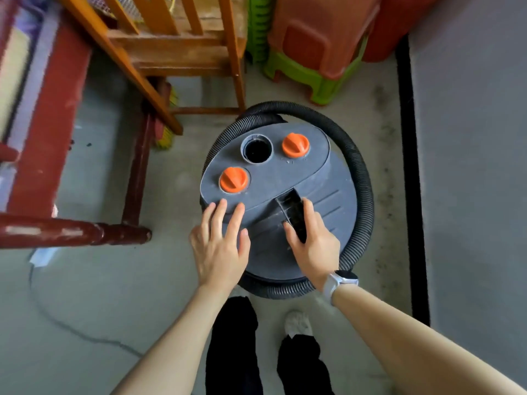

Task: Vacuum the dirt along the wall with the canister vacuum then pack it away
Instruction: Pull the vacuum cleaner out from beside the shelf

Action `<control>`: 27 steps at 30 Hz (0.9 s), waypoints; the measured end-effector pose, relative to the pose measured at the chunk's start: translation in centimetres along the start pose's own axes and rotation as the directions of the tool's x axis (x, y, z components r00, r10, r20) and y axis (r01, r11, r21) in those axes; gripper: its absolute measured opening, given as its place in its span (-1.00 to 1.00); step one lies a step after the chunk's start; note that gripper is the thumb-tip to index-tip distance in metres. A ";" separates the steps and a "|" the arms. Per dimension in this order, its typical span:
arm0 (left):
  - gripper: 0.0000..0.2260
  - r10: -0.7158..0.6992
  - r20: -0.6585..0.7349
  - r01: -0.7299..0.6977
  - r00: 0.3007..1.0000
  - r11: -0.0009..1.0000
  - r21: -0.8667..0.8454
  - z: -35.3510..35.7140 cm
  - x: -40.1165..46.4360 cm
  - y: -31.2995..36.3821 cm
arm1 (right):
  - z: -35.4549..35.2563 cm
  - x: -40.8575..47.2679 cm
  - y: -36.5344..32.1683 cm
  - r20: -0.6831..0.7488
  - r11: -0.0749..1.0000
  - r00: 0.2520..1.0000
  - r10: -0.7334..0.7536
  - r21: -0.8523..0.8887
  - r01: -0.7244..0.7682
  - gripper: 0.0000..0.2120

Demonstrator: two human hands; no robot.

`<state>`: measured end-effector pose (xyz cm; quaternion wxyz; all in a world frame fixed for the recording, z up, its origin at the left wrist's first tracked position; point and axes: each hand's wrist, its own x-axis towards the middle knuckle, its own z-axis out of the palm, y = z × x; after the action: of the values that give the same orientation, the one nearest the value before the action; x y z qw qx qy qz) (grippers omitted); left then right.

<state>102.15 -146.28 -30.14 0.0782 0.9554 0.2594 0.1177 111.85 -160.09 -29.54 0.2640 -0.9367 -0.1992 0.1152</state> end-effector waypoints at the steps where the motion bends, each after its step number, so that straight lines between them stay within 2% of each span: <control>1: -0.65 -0.041 -0.016 0.041 0.999 0.999 -0.001 -0.2 -1.1 0.1 | 0.2 -0.6 0.0 0.009 1.000 1.000 -0.027 0.003 0.027 -0.44; 5: -0.65 -0.197 -0.044 0.197 0.979 0.980 -0.001 -1.5 -5.6 0.1 | 1.1 -3.2 -0.4 0.056 0.986 0.985 -0.165 0.003 0.165 -0.42; 15: -0.64 -0.436 -0.076 0.438 0.897 0.899 0.001 -4.8 -17.1 -2.2 | 3.3 -11.1 -2.7 0.251 0.927 0.895 -0.368 0.026 0.374 -0.41; 23: -0.65 -0.611 -0.146 0.617 0.778 0.787 -0.008 -7.4 -26.8 -4.9 | 5.8 -18.6 -6.1 0.454 0.884 0.773 -0.442 0.075 0.462 -0.41; 27: -0.63 -0.736 -0.171 0.738 0.656 0.672 -0.062 -8.8 -31.1 -6.9 | 7.5 -22.7 -8.4 0.520 0.858 0.711 -0.474 0.091 0.505 -0.41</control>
<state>70.43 -155.63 -28.85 0.0892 0.7540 0.6306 0.1608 86.58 -160.02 -28.74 0.1934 -0.7894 -0.5074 0.2864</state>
